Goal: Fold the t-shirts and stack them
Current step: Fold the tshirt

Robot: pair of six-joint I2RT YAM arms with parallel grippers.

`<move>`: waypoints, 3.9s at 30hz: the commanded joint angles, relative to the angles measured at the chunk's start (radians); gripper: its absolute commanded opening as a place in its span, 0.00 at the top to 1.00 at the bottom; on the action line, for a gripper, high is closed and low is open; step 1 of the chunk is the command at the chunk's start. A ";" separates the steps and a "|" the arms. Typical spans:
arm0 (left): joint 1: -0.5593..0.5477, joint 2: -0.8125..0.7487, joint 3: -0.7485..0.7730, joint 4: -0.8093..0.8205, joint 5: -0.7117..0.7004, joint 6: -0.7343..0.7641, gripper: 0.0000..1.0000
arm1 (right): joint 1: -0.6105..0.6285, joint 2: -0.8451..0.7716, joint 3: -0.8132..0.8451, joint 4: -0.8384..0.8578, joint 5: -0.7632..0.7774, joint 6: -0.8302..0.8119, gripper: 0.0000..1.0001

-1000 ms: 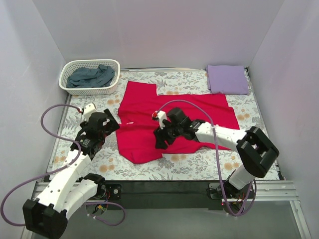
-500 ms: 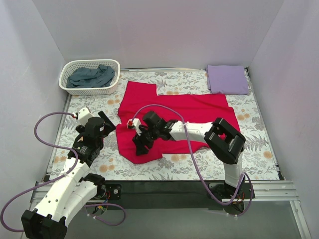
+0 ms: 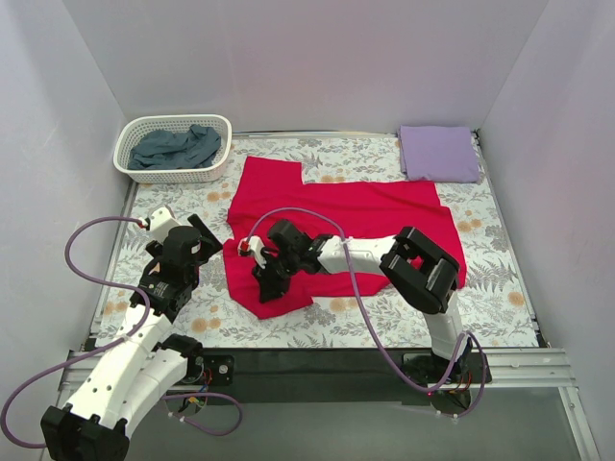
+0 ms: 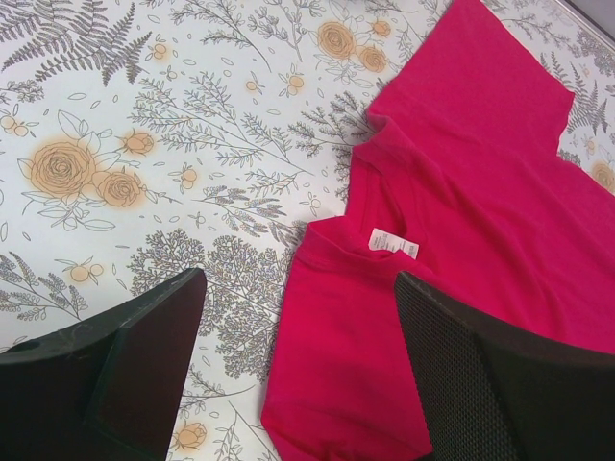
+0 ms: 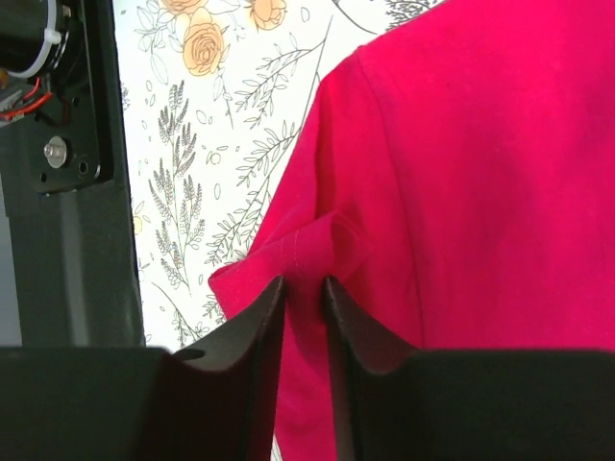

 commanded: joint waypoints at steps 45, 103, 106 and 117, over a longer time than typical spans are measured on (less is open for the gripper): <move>0.004 0.012 0.002 0.014 -0.017 0.020 0.28 | 0.090 -0.140 0.056 -0.323 0.436 0.004 0.69; 0.003 0.205 0.065 -0.161 0.296 -0.124 0.27 | -0.392 -0.796 -0.437 -0.472 0.668 0.322 0.42; 0.001 0.262 0.082 -0.233 0.276 -0.182 0.28 | -0.536 -0.896 -0.489 -0.470 0.670 0.340 0.41; -0.019 0.480 0.063 -0.327 0.319 -0.257 0.41 | -0.850 -1.056 -0.555 -0.469 0.676 0.411 0.07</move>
